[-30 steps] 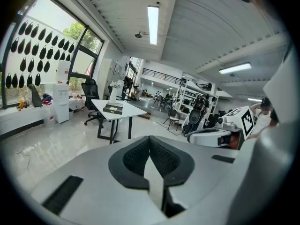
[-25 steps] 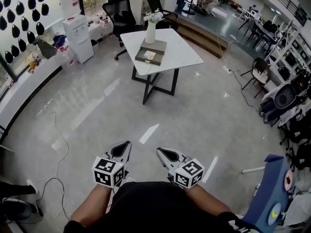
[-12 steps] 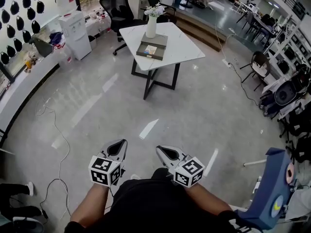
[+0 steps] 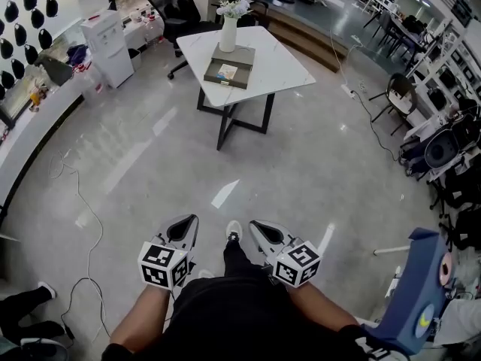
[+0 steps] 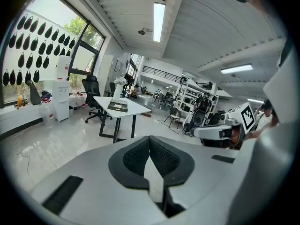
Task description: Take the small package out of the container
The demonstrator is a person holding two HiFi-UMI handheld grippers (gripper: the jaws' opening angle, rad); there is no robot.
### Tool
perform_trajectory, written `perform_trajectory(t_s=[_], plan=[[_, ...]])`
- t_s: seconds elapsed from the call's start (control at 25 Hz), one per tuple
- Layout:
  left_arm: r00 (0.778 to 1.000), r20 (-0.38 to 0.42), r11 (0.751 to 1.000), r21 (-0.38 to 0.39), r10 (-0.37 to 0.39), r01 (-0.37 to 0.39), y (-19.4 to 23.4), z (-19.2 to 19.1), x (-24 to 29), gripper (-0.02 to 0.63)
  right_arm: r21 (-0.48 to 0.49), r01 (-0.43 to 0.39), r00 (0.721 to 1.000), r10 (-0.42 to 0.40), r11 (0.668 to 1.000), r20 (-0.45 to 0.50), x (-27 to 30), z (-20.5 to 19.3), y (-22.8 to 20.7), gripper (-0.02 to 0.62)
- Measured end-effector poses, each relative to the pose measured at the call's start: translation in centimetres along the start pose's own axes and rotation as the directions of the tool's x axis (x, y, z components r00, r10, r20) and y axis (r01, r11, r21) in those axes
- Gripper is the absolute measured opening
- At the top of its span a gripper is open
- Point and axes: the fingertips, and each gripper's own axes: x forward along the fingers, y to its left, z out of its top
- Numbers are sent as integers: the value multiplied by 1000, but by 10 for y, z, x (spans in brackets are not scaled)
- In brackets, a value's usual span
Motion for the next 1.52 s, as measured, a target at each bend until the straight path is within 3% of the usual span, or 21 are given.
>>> perform_trajectory(t_s=[0.2,0.4,0.6,0.88,1.16,1.52], plan=[[1000,-12,1000,13,12,-12,10,25,33,2,3,17,999,-17,1000,30,26,38,-50,0],[1000,8,998,60,25,-26,26,75,74,2,-16,-2,997,4,1000,81,54,87,-86,0],[998,40,997,54,45,-47,42,119,112,2,-14,-18,997,19,1000,68,76,110,-118,0],[999,6,998,47,46,-46,42,131,166,2,3,-27,998,27,1000,56,93,132,-170,0],[998,20,991,118,62,-64,35,159,210,2,-8,-57,995,57,998,76,106,156,-210,0],[998,10,997,38,60,-60,34,170,250,2,4,-83,995,82,997,63,117,163,-246,0]])
